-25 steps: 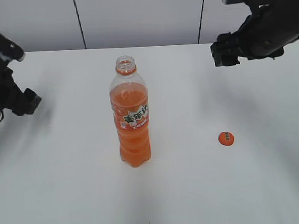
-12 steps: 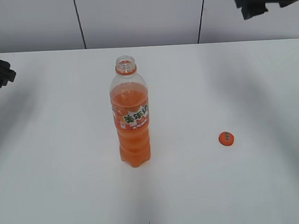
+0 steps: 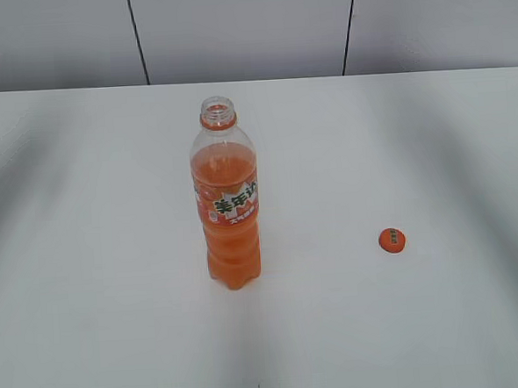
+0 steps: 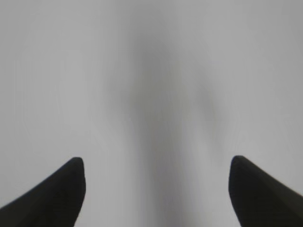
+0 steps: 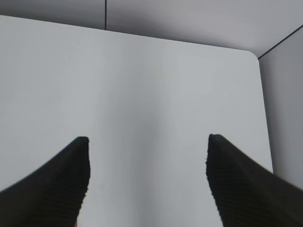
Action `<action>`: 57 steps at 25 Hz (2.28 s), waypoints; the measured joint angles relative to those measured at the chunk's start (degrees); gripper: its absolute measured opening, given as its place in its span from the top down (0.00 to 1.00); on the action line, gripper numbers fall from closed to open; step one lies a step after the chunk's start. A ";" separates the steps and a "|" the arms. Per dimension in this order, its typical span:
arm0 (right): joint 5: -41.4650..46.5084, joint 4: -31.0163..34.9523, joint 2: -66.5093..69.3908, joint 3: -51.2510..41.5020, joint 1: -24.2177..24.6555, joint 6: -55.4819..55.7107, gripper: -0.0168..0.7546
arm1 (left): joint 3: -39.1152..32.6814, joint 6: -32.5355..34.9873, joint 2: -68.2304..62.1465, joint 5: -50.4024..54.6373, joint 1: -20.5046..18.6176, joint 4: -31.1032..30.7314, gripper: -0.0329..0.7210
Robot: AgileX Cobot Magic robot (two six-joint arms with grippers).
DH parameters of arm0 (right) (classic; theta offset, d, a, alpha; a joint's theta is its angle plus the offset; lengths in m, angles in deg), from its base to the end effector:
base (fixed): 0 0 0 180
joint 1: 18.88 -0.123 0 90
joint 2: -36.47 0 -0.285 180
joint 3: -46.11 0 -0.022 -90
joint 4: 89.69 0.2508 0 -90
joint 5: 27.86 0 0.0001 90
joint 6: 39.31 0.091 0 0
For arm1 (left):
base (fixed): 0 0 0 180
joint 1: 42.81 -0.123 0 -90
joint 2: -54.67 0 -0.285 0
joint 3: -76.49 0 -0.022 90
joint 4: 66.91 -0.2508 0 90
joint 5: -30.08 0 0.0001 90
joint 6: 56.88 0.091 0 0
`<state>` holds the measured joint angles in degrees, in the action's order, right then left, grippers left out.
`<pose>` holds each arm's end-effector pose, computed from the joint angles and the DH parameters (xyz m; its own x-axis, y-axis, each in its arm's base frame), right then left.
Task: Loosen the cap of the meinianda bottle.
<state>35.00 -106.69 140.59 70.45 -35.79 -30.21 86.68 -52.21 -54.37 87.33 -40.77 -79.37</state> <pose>0.3580 0.0841 0.3966 -0.7521 -0.2082 -0.6253 -0.1110 0.9752 -0.1912 0.3816 0.0029 0.2941 -0.8990 0.2280 -0.3739 0.1416 0.9593 0.2444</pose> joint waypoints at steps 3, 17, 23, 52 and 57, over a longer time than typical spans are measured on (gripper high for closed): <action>4.90 3.36 0.00 3.75 0.00 -2.02 0.23 | 3.59 0.17 0.00 4.81 0.00 0.37 0.21; 6.81 17.01 -0.37 8.08 13.70 -9.40 0.23 | 5.18 0.31 1.90 12.72 0.00 2.15 0.21; 6.81 17.55 -4.44 3.19 17.83 -10.41 0.23 | 5.18 0.31 4.93 12.81 0.00 3.73 0.21; 5.67 17.39 -54.90 -53.53 18.01 -11.08 0.23 | -46.18 -1.44 51.22 2.62 0.00 9.39 0.21; 5.55 17.46 -61.80 -60.85 18.01 -11.03 0.23 | -52.67 -1.59 62.93 3.65 0.00 9.64 0.21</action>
<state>40.55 -89.24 78.79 9.60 -17.78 -41.24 34.01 -53.80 8.56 90.98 -40.77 -69.73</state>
